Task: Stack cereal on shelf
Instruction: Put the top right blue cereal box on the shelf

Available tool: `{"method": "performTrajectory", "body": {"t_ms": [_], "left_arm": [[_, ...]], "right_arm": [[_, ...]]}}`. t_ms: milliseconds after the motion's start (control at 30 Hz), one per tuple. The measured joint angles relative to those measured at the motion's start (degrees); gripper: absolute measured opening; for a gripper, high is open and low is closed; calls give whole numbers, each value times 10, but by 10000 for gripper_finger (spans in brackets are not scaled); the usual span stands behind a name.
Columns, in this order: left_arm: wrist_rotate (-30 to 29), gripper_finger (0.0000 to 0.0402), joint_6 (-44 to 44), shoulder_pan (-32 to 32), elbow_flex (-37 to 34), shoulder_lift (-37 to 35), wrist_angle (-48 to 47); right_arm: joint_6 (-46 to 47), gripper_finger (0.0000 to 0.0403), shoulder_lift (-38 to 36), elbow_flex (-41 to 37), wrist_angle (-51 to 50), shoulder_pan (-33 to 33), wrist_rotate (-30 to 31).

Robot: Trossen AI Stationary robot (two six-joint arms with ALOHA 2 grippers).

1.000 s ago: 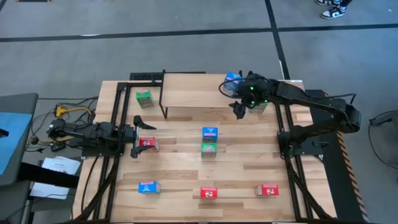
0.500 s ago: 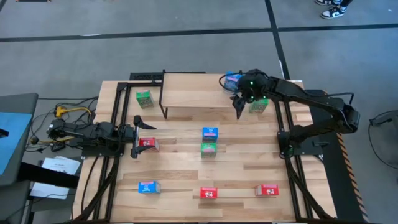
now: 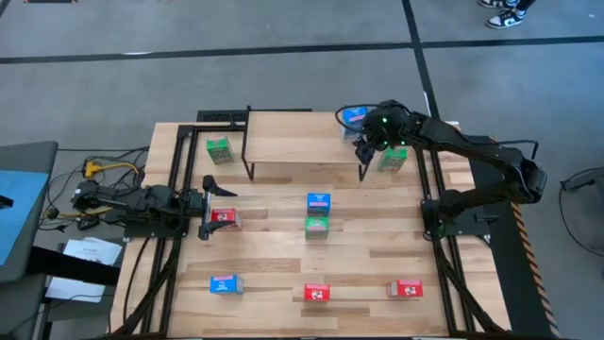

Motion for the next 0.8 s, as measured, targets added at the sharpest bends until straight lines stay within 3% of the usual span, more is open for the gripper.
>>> {"method": "performTrajectory", "body": {"t_ms": [333,800], "left_arm": [[0,379,0,0,0,0,0],[0,379,0,0,0,0,0]], "right_arm": [[25,272,23,0,23,30,-6],[25,272,57,0,82,16,-3]]}}
